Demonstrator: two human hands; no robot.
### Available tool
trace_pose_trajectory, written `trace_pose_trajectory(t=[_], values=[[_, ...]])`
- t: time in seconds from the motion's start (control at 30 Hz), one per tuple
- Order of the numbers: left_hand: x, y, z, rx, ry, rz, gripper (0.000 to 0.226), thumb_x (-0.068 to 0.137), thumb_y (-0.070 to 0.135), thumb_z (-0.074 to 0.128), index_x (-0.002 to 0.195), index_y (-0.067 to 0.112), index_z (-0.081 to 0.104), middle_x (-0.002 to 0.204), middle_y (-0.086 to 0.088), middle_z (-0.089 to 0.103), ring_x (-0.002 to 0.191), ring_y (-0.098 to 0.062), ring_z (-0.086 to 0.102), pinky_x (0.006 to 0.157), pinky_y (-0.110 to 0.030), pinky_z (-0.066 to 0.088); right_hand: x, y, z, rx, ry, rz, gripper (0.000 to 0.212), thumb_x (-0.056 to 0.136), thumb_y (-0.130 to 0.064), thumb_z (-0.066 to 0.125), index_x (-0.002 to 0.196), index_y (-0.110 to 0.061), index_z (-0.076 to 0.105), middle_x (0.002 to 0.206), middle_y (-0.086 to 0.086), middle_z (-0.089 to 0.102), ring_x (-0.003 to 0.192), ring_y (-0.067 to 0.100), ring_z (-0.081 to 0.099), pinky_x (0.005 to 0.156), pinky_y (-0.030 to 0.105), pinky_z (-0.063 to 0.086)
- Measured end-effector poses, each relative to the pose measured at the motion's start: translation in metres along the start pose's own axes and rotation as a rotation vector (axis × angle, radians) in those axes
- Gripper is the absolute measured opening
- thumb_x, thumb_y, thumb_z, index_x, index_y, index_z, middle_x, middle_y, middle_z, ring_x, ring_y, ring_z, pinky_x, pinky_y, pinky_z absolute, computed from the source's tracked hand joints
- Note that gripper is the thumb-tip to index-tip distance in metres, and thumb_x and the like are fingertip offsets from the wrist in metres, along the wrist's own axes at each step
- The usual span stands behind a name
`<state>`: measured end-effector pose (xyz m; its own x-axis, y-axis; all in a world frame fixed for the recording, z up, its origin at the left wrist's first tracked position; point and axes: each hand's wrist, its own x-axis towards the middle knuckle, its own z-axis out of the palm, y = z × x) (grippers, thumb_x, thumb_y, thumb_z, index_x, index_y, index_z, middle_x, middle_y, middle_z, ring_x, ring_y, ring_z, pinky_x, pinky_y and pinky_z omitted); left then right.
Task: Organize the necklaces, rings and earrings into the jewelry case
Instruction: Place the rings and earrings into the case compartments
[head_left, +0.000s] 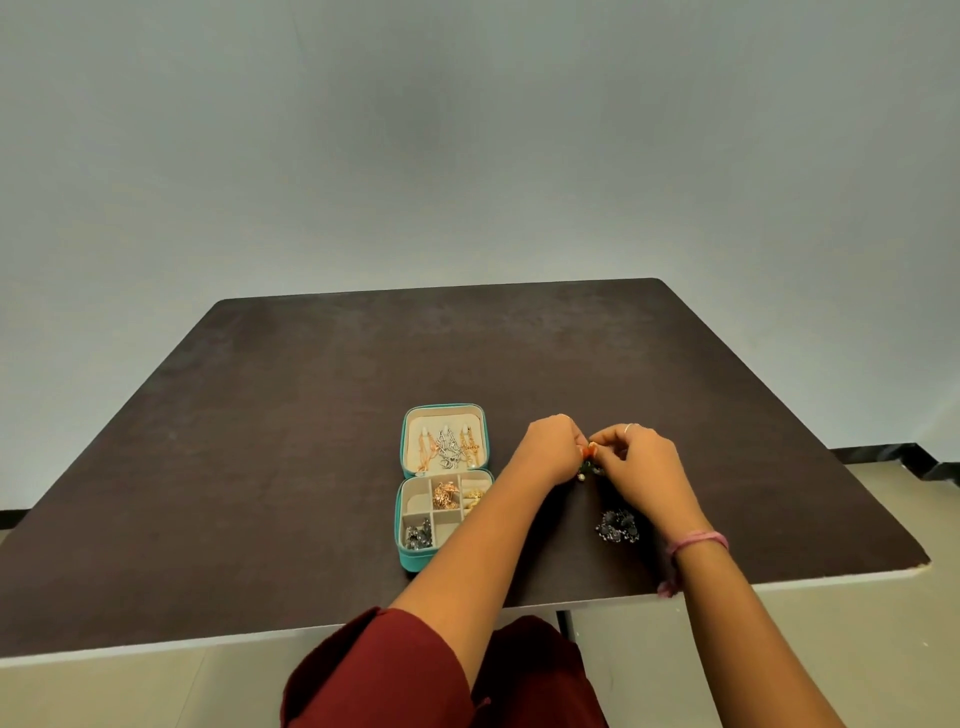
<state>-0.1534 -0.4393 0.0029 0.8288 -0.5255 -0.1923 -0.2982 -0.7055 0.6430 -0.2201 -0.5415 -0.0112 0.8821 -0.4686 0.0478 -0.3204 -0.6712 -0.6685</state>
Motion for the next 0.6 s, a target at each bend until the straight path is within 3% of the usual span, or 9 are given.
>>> trace_pose_trajectory(t=[0.13, 0.3, 0.43, 0.6], values=[[-0.013, -0.001, -0.004, -0.154, 0.119, 0.028, 0.011, 0.091, 0.017, 0.06, 0.101, 0.016, 0.066, 0.107, -0.006, 0.068, 0.101, -0.018, 0.061, 0.084, -0.026, 0.044, -0.011, -0.004, -0.004, 0.153, 0.078, -0.073, 0.009, 0.09, -0.015, 0.062, 0.095, -0.02, 0.068, 0.087, -0.004, 0.067, 0.08, 0.007, 0.062, 0.064, 0.007, 0.04], [-0.035, -0.006, -0.018, -0.307, 0.253, 0.131, 0.013, 0.087, 0.017, 0.067, 0.1, 0.016, 0.069, 0.097, -0.002, 0.071, 0.093, -0.012, 0.065, 0.084, -0.024, 0.049, -0.022, -0.02, -0.015, 0.261, 0.119, -0.19, 0.014, 0.089, -0.013, 0.064, 0.1, -0.02, 0.066, 0.087, -0.011, 0.064, 0.08, -0.003, 0.06, 0.066, 0.0, 0.042], [-0.055, -0.013, -0.03, -0.455, 0.256, 0.192, 0.016, 0.087, 0.016, 0.067, 0.104, 0.016, 0.069, 0.09, 0.005, 0.068, 0.083, -0.005, 0.064, 0.08, -0.021, 0.052, -0.03, -0.033, -0.02, 0.357, 0.135, -0.251, 0.019, 0.088, -0.016, 0.066, 0.106, -0.022, 0.069, 0.093, -0.011, 0.068, 0.086, 0.0, 0.064, 0.073, 0.007, 0.047], [-0.079, -0.02, -0.047, -0.586, 0.174, 0.197, 0.036, 0.086, -0.002, 0.06, 0.114, 0.021, 0.066, 0.102, 0.004, 0.069, 0.096, -0.006, 0.064, 0.085, -0.018, 0.052, -0.041, -0.044, -0.024, 0.63, 0.043, -0.24, 0.021, 0.087, -0.01, 0.066, 0.105, -0.019, 0.071, 0.092, -0.004, 0.073, 0.087, 0.003, 0.068, 0.073, 0.011, 0.049]])
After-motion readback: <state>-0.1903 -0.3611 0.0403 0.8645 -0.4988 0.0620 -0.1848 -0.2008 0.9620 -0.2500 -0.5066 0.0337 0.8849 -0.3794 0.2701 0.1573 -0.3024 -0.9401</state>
